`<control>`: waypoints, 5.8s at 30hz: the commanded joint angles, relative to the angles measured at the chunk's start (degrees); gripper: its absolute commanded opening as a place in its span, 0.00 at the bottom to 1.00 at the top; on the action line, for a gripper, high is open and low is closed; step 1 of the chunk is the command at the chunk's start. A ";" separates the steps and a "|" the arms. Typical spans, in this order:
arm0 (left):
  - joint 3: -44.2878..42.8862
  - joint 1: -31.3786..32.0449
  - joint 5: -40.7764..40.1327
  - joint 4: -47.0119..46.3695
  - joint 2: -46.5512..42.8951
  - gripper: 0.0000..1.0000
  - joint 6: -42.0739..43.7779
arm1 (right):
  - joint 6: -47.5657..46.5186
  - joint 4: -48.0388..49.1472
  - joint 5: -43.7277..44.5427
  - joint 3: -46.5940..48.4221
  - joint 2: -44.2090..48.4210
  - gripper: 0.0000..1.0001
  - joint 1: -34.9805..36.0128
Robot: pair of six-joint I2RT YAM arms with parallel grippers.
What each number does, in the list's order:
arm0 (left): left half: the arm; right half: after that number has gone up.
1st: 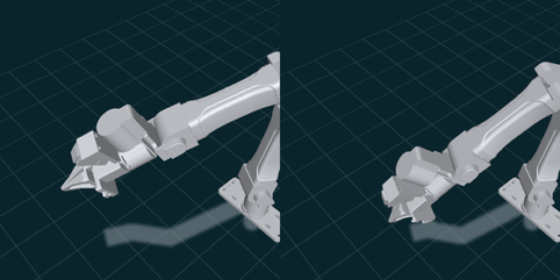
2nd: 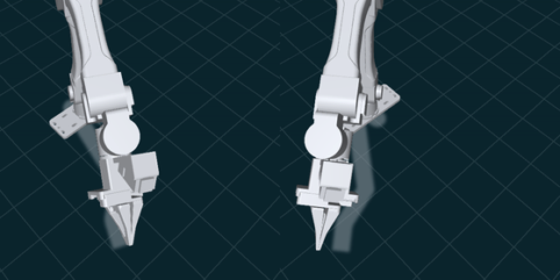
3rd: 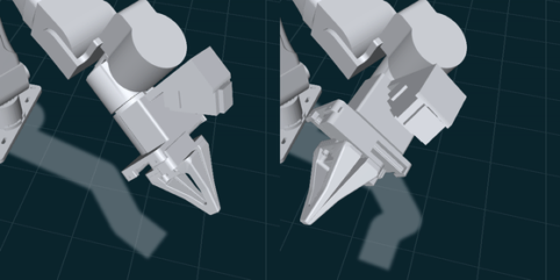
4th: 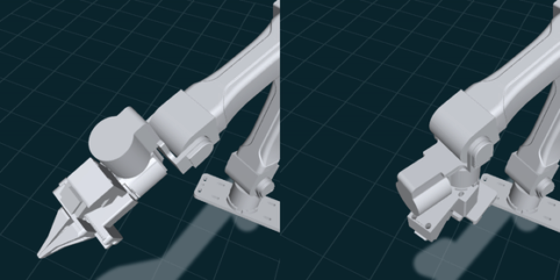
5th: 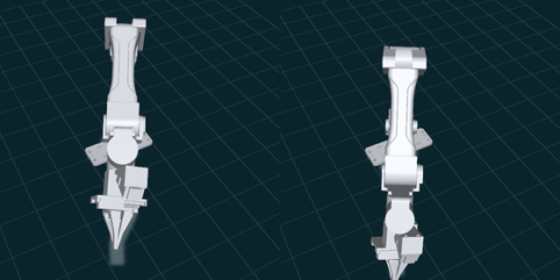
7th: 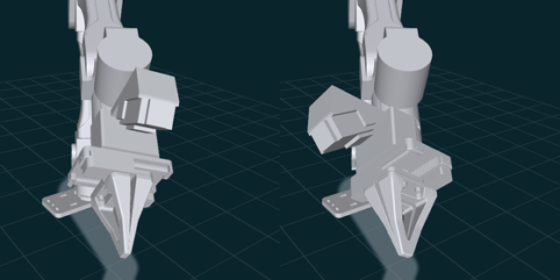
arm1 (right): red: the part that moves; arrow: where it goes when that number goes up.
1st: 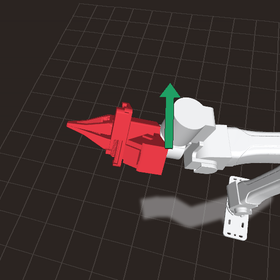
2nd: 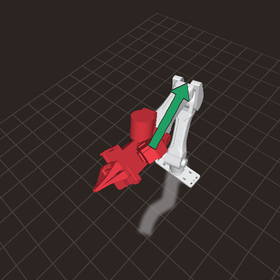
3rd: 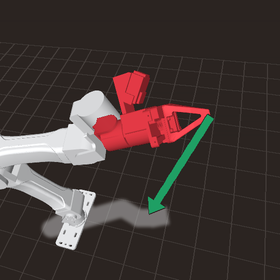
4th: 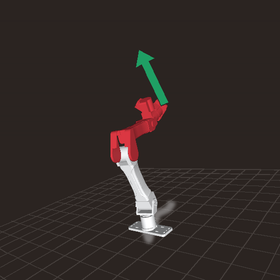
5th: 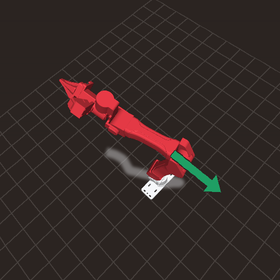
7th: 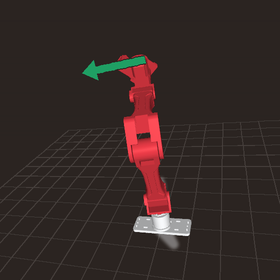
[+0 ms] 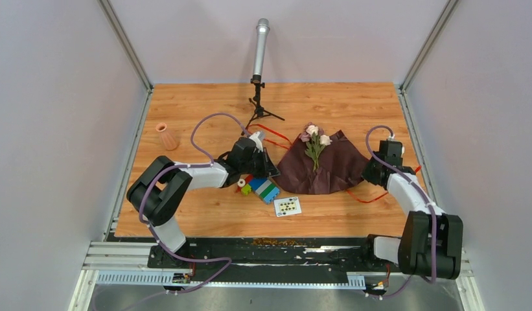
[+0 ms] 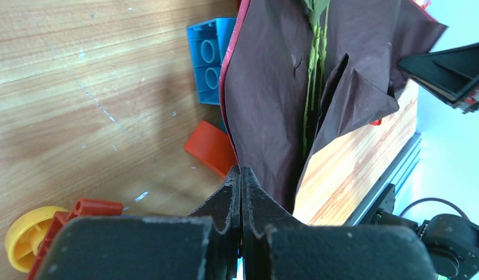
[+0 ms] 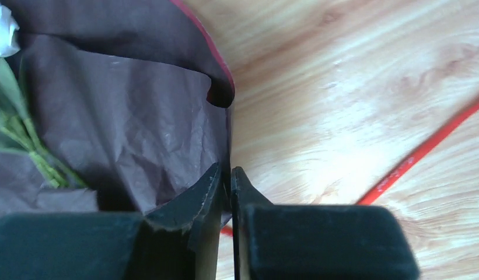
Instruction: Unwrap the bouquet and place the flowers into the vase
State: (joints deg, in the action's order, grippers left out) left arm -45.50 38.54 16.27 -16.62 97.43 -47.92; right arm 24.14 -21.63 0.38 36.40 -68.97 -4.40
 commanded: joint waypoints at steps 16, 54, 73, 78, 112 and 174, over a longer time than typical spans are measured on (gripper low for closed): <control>-0.97 0.30 2.91 -4.47 -0.25 0.00 0.53 | -4.10 -5.01 -13.93 8.90 8.54 0.54 -2.19; -0.03 0.33 1.50 -6.95 -0.23 0.00 -1.17 | -3.25 -6.27 -41.91 2.40 -8.40 0.27 12.23; -3.37 0.30 1.97 -1.58 -3.48 0.41 4.58 | 4.86 -7.36 -24.88 -6.38 1.48 0.40 14.13; -8.55 0.38 -6.32 13.20 -10.46 0.69 14.59 | 2.01 -15.74 -19.65 0.88 7.06 0.48 14.07; -7.39 11.03 5.62 0.22 4.46 0.47 14.28 | -5.35 -11.21 -12.57 1.31 -6.29 0.49 -2.45; -9.18 -19.57 -19.62 38.29 -36.79 1.00 40.44 | -12.63 -2.05 -6.66 28.95 -26.14 0.00 19.41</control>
State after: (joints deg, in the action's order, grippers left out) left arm -55.42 19.33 -6.07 24.60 62.17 -8.54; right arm 12.34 -27.35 -5.54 66.85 -102.28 14.61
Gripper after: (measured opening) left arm 0.999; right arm 0.020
